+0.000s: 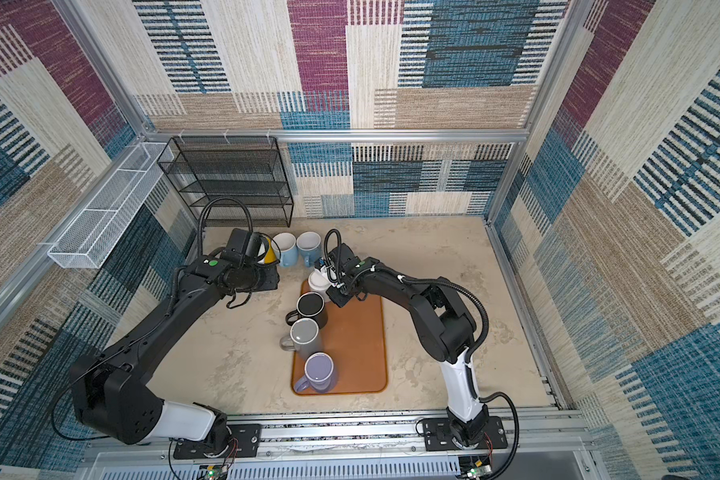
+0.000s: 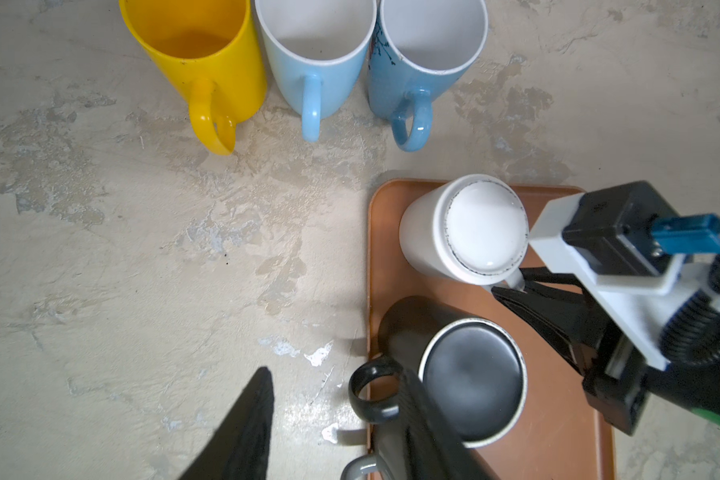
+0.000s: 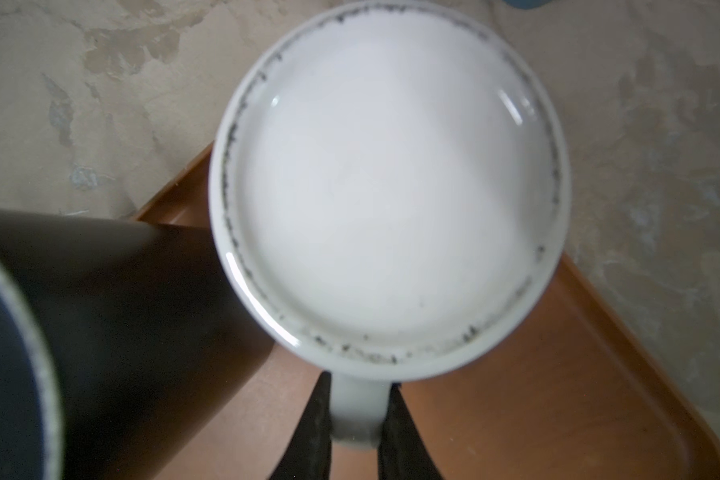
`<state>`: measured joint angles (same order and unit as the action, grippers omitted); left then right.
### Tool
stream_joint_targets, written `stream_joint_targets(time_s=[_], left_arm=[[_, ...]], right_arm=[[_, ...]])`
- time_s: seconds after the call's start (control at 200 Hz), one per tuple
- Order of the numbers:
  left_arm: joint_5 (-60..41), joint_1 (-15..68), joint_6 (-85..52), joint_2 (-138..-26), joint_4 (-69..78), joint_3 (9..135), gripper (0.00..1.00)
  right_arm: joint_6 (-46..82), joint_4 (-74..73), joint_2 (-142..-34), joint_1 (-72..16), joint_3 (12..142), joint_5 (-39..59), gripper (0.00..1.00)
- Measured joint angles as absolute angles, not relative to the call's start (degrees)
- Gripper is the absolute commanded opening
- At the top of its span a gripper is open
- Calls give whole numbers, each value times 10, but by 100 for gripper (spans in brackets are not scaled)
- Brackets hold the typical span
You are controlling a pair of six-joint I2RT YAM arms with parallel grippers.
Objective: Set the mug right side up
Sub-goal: 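Lower the right gripper onto the white mug's handle and close it, then lift the white mug off the tray with the right gripper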
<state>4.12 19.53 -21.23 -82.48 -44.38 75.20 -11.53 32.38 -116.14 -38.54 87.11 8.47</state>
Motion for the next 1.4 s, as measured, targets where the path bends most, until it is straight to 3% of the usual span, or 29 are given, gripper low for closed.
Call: stream_joint_targets(time_s=[0.326, 0.501, 0.636, 1.397], left_arm=[[38, 195, -213, -825, -444, 752, 46], [28, 195, -213, -825, -443, 752, 46], [26, 195, -213, -828, -440, 752, 46], [22, 195, -213, -825, -440, 752, 46]], right_arm=[[-93, 318, -1114, -385, 806, 62, 19], [-66, 324, -1076, -385, 757, 53, 37], [-45, 329, -1063, -385, 749, 53, 42], [-18, 339, -1085, -385, 794, 46, 29]])
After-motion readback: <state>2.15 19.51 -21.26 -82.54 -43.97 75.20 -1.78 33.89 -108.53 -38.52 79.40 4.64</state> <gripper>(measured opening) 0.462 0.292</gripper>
